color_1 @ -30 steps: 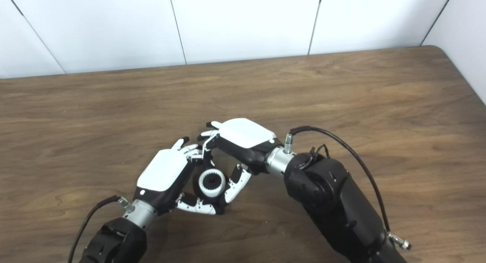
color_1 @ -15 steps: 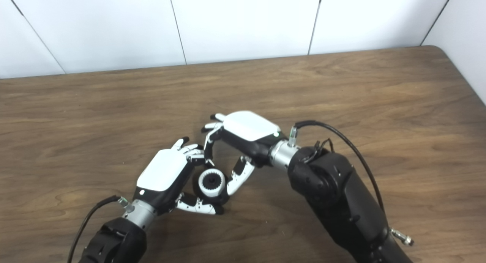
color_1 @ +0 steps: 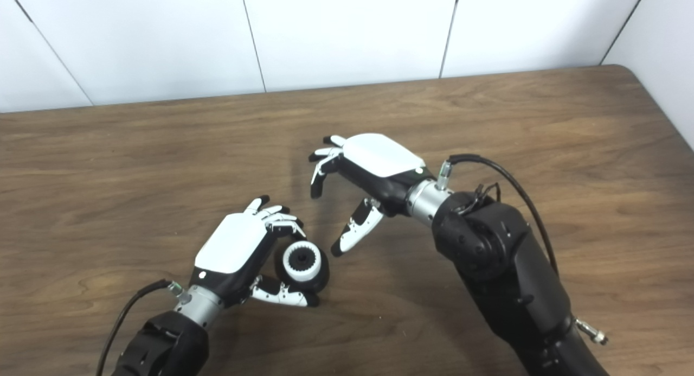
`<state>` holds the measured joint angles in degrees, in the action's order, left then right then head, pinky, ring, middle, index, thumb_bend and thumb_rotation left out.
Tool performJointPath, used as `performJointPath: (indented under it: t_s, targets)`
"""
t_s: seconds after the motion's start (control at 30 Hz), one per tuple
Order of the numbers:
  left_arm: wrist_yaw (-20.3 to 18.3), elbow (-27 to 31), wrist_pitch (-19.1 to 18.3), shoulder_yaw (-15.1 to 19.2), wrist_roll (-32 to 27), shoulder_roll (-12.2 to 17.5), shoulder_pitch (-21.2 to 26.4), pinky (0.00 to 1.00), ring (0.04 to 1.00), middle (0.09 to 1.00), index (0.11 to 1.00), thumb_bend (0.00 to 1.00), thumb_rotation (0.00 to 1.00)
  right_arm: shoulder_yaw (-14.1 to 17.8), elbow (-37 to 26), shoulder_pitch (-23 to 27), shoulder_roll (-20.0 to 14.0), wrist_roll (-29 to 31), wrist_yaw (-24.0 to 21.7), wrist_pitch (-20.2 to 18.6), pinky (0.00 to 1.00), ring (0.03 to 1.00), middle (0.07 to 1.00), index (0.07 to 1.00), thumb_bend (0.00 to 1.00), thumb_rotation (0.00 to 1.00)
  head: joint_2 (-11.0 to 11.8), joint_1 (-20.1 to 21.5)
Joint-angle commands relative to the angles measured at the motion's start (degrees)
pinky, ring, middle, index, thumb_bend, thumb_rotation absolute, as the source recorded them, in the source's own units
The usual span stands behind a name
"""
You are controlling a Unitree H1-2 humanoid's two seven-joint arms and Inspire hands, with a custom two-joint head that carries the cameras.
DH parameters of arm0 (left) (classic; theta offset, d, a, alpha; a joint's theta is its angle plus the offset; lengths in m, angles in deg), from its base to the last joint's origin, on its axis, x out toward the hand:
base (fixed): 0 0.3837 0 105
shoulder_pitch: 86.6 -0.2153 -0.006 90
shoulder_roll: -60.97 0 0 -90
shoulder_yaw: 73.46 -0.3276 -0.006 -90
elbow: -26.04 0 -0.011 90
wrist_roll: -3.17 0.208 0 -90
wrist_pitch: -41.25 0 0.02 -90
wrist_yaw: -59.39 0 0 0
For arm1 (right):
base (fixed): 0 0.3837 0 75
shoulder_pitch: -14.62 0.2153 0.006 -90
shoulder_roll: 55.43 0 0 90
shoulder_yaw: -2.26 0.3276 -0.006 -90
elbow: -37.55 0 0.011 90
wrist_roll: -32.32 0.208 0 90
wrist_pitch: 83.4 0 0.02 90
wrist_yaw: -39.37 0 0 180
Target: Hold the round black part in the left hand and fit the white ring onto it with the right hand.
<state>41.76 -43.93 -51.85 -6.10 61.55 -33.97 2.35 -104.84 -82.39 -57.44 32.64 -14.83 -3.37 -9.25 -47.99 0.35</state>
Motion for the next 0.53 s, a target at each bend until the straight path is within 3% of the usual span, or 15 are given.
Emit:
performJointPath:
  t_s: [0.0,0.37,0.4,0.5]
  targets:
    - [1.28,0.37,1.08,0.35,0.01,0.75,0.88,0.99,0.877,0.771,0.485,0.52,0.05,1.42,-2.59,2.46,-0.62,0.52,0.71,-0.41,0.92,0.98,0.885,0.614,0.95,0.24,-0.04,0.04]
    - [0.59,0.43,1.16,1.39,-0.81,1.8,1.18,0.98,0.862,0.773,0.497,0.52,0.08,3.53,-3.36,2.61,-1.68,0.58,1.19,-1.72,0.87,0.963,0.876,0.616,0.97,0.24,0.07,-0.22]
    - [0.73,0.42,1.24,1.51,-0.93,1.84,1.2,0.98,0.86,0.778,0.608,0.69,0.19,3.58,-3.3,2.54,-1.69,0.83,1.38,-1.64,0.86,0.963,0.875,0.615,0.97,0.24,0.05,-0.26]
    - [1.14,0.38,1.44,1.97,-1.35,1.79,1.19,0.97,0.851,0.788,0.725,0.83,0.31,3.58,-3.17,2.43,-1.6,0.92,1.62,-1.71,0.85,0.959,0.873,0.614,0.97,0.24,0.06,-0.4]
